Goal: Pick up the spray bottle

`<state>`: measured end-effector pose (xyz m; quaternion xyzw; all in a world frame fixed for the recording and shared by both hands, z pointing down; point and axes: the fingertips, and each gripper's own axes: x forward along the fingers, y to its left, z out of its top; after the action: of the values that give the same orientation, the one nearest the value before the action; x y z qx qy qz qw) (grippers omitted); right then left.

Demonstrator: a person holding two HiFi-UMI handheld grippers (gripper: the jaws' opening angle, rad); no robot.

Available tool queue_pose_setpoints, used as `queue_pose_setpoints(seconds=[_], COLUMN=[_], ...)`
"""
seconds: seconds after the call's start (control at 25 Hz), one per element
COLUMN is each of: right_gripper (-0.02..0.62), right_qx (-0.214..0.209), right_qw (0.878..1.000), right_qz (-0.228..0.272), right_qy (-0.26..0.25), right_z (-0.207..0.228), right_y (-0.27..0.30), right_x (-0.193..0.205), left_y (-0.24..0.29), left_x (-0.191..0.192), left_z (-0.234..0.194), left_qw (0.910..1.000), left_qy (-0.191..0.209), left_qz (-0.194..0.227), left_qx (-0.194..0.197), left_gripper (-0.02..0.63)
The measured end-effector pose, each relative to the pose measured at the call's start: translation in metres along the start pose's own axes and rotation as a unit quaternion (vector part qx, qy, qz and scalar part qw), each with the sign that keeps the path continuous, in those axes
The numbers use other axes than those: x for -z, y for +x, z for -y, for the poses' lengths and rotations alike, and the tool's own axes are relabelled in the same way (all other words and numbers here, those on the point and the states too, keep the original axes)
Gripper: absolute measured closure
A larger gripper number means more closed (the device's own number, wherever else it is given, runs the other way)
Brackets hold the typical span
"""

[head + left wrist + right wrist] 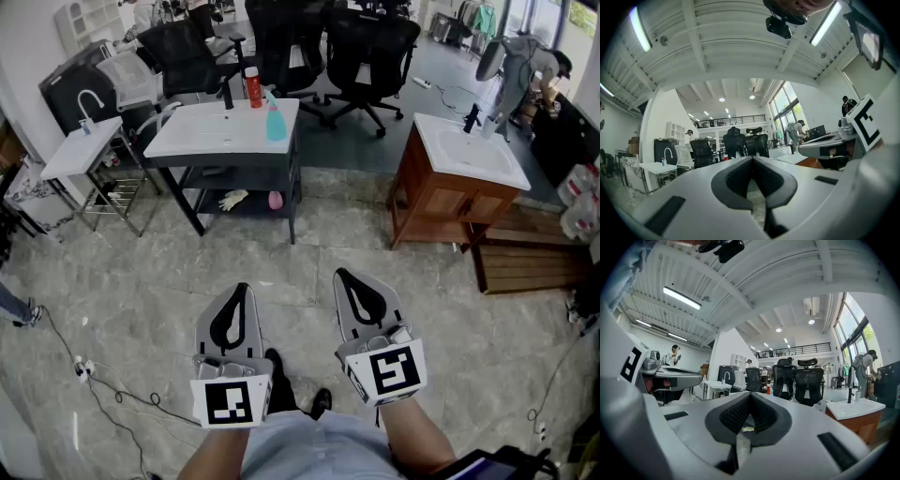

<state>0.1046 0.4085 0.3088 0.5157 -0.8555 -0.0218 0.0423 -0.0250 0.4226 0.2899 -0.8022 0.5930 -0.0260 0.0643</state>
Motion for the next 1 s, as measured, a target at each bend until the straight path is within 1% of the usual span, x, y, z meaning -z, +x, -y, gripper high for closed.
queue_pose_setpoints(seconds=[0.24, 0.4, 0.56, 0.8, 1.0], right_gripper=[0.583, 0.58, 0.575, 0.577, 0.58], right_qx=[-0.003, 0.0, 0.004, 0.007, 0.009], right_qw=[1.0, 1.0, 1.0, 1.0, 1.0], right_qz=[0.003, 0.011, 0.005, -0.018, -0.029], right_qy=[0.002, 0.008, 0.005, 0.007, 0.005], right_z=[0.011, 0.018, 0.025, 0.027, 0.033], right_y=[-0.001, 0.002, 0.018, 0.069, 0.133], right_x=[0.005, 0.005, 0.01, 0.03, 0.034], left_y=[0.007, 0.006, 0.015, 0.048, 0.099], left_x=[0.004, 0.016, 0.019, 0.041, 0.058], left_z=[0.008, 0.002, -0.009, -0.042, -0.089], left_qw=[1.0, 0.9997, 0.9996, 0.9991, 0.9986], left_qy=[-0.001, 0.015, 0.001, -0.005, -0.016], left_qz=[0.0, -0.017, -0.017, -0.032, -0.038], left_qx=[-0.003, -0.013, -0.023, -0.027, -0.031], left_gripper=[0.589, 0.588, 0.588, 0.588, 0.588])
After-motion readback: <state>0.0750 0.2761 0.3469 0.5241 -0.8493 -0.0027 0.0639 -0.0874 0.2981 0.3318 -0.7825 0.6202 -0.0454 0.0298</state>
